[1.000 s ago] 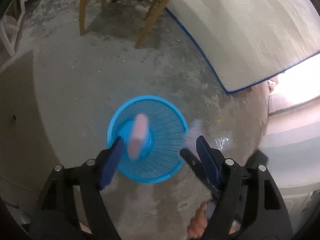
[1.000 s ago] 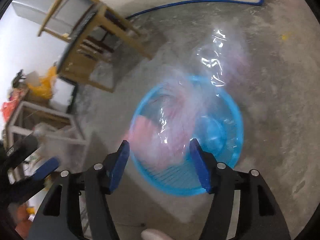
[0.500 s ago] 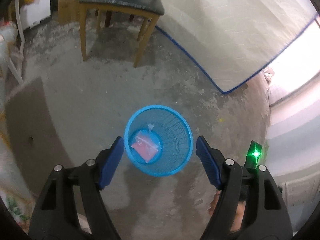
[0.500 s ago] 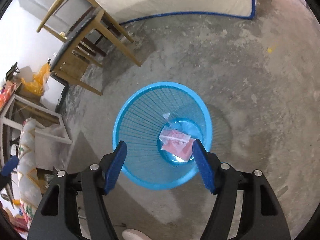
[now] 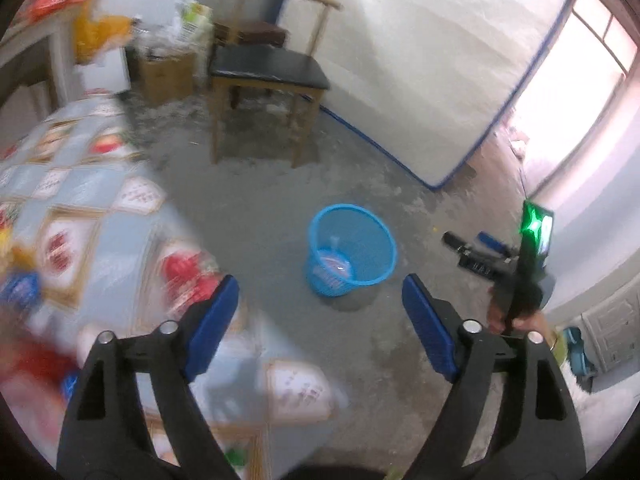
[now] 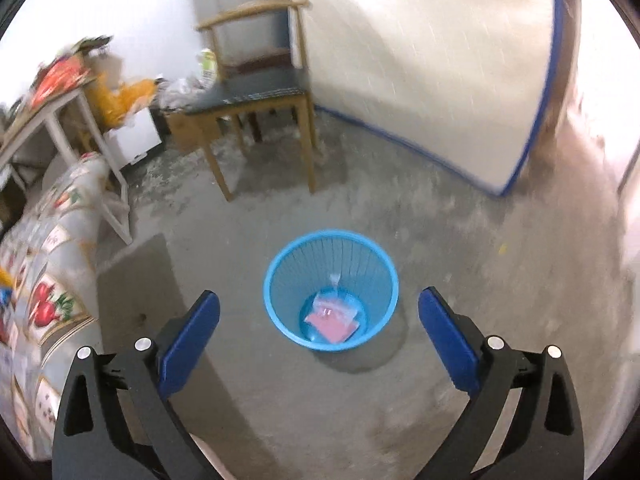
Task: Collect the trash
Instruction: 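Move both open tools back toward the table, then grasp the blue toothpaste box with the right tool while the left tool grasps the green bottle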
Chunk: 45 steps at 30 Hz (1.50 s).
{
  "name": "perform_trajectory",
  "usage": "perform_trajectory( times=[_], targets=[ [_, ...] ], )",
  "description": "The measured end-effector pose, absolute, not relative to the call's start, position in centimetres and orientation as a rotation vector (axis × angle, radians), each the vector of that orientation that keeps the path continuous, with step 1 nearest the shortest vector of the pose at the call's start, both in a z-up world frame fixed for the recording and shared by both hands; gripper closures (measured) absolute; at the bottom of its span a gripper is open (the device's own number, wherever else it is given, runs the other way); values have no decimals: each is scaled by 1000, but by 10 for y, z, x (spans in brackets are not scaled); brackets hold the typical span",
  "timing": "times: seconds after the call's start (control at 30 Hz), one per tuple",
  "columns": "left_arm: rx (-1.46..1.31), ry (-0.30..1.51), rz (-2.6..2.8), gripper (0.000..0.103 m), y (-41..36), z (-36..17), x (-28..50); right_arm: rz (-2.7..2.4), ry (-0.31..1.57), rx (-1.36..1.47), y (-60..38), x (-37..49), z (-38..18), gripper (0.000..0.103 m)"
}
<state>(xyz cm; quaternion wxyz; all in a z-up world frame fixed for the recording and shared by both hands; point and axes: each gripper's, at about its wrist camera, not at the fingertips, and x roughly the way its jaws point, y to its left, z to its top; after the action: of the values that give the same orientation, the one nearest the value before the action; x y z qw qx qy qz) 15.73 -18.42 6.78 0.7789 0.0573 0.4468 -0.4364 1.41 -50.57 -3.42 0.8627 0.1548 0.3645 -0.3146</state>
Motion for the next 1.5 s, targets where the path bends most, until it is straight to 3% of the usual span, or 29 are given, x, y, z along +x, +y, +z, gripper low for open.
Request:
perform_trajectory(
  times=[0.4,0.63,1.0,1.5],
  targets=[
    [-178,684,-426,12,99,86,70,-200,448,131,-338,43,65,6],
    [-369,720,-213,12,177,32,44,177,508,185,-242,86,62,6],
    [-851,819,-231,12,221,-42,83,496,723,166,-121,123,18,30],
    [-1023,914,-148,13,219,-78,104,296,1074,439,-130,167,-58,30]
  ],
)
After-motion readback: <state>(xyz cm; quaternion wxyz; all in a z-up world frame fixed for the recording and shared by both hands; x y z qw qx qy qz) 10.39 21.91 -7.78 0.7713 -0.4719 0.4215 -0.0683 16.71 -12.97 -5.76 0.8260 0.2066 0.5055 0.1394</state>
